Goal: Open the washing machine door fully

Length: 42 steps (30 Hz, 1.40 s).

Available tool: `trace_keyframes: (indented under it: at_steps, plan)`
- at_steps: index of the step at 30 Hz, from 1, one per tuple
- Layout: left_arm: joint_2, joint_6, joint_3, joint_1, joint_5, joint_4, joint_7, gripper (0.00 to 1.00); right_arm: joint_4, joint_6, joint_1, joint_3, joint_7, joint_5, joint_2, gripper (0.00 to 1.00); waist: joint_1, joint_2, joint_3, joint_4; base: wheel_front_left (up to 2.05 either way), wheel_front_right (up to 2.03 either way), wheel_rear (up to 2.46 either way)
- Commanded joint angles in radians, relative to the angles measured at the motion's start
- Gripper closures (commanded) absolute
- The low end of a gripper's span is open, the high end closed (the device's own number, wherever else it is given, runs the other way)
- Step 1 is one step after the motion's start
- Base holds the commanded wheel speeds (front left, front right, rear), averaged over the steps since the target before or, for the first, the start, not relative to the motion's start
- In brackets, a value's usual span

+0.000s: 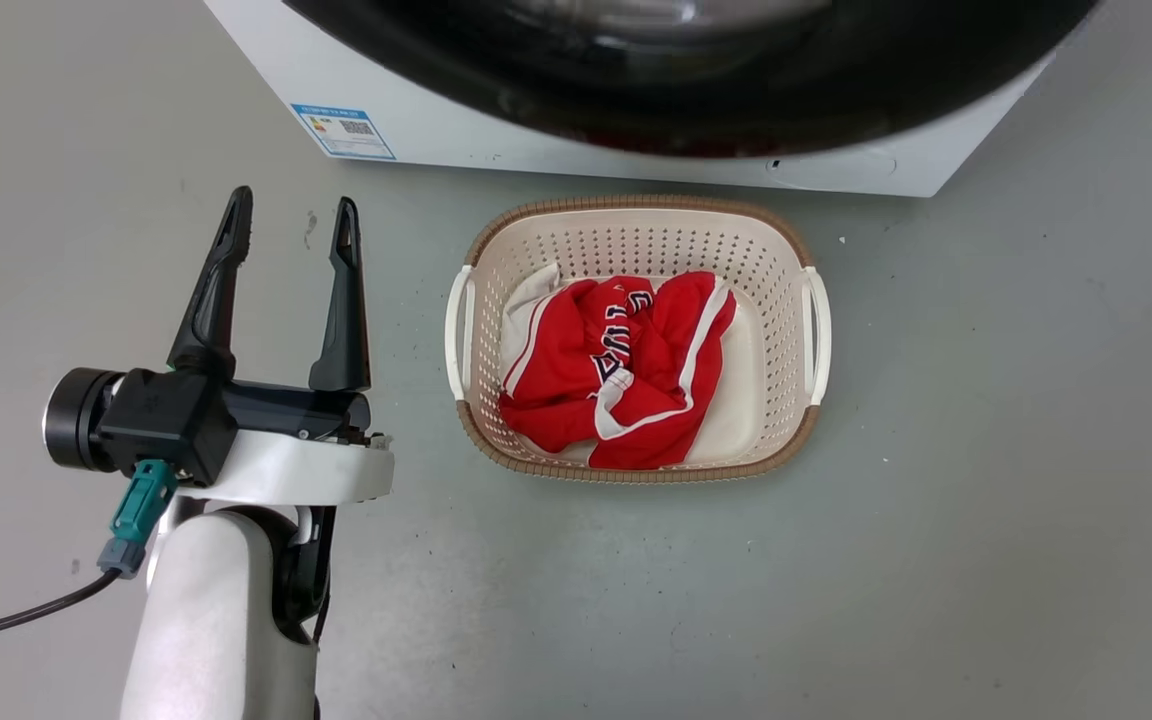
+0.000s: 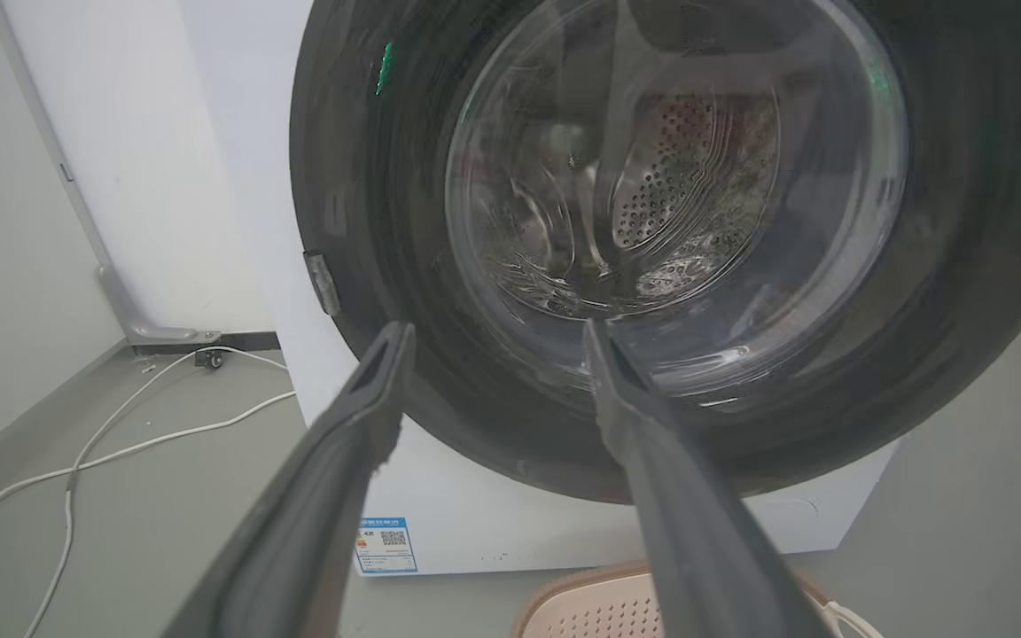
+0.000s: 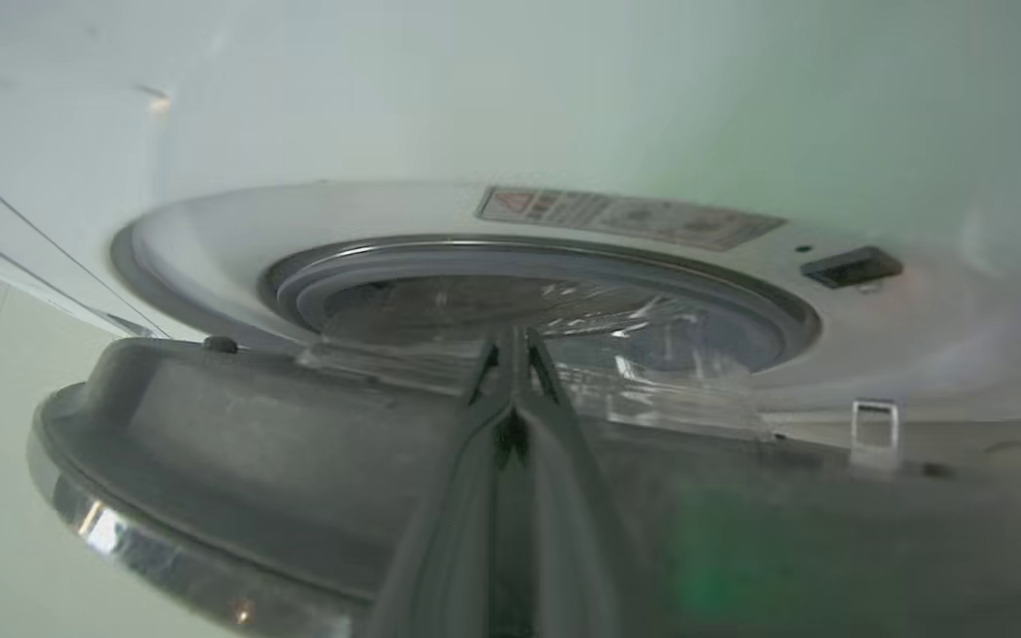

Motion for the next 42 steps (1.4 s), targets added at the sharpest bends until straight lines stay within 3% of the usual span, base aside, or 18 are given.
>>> trace_keyframes:
  at_steps: [1,15,23,26,42]
  plan:
    - [-0.001,0.0,-0.001,-0.009,0.004,0.003,-0.003,0.0,-0.012,0.002,0.038,0.004,0.03,0.01,0.029,1.0,-0.0001,0.0,-0.007,-0.003,0.0,0.0,0.0]
    - [-0.002,0.002,-0.002,0.044,0.014,0.028,-0.003,0.0,-0.194,0.002,0.228,-0.003,0.274,0.096,0.03,1.0,-0.0001,0.0,-0.107,-0.032,0.0,0.0,0.0]
    - [-0.001,-0.003,-0.012,0.097,0.025,0.053,-0.003,0.0,-0.328,0.002,0.393,0.021,0.359,0.127,0.071,1.0,-0.0001,0.0,-0.2,-0.039,0.0,0.0,0.0]
    - [0.0,-0.005,-0.02,0.146,0.025,0.066,-0.003,0.0,-0.429,0.002,0.517,0.049,0.399,0.149,0.118,1.0,-0.0001,0.0,-0.263,-0.04,0.0,0.0,0.0]
    - [0.0,-0.005,-0.034,0.209,0.008,0.088,-0.003,0.0,-0.609,0.002,0.721,0.151,0.398,0.188,0.251,1.0,-0.0001,0.0,-0.333,-0.052,0.0,0.0,0.0]
